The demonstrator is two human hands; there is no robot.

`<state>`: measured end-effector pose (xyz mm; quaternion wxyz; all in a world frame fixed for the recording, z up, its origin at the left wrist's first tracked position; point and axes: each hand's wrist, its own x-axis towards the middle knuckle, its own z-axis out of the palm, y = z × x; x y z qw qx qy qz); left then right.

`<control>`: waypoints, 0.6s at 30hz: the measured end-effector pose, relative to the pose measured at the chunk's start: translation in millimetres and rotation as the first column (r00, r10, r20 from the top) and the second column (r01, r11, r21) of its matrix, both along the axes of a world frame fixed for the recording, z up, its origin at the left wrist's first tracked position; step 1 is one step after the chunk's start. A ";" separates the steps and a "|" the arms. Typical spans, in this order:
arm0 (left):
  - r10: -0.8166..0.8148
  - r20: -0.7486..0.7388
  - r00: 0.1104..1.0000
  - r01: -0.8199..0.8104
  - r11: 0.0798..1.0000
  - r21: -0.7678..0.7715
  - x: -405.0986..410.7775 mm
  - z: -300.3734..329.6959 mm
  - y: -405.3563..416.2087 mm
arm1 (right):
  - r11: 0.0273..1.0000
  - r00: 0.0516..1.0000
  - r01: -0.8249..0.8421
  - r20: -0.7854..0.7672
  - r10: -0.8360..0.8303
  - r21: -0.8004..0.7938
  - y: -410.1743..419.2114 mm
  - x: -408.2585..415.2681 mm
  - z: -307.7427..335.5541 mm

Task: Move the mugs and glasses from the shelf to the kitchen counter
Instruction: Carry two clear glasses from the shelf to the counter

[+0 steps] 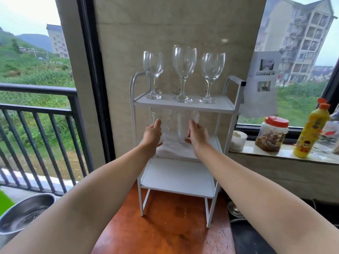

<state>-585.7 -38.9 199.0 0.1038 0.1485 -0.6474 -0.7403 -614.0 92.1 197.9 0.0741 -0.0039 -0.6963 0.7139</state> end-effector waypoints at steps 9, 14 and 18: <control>0.035 -0.069 0.997 -0.036 0.999 -0.011 59.4 2.5 4.1 | 1.000 0.997 -0.025 -0.074 0.025 0.000 9.6 56.9 0.3; 0.031 -0.124 0.992 -0.036 0.999 -0.037 100.9 4.3 2.6 | 0.999 0.993 -0.050 -0.110 0.048 -0.009 20.4 104.8 6.6; 0.002 -0.139 0.990 -0.010 0.998 -0.054 146.8 2.4 6.1 | 0.999 0.993 0.002 -0.122 -0.007 -0.036 31.2 158.0 5.3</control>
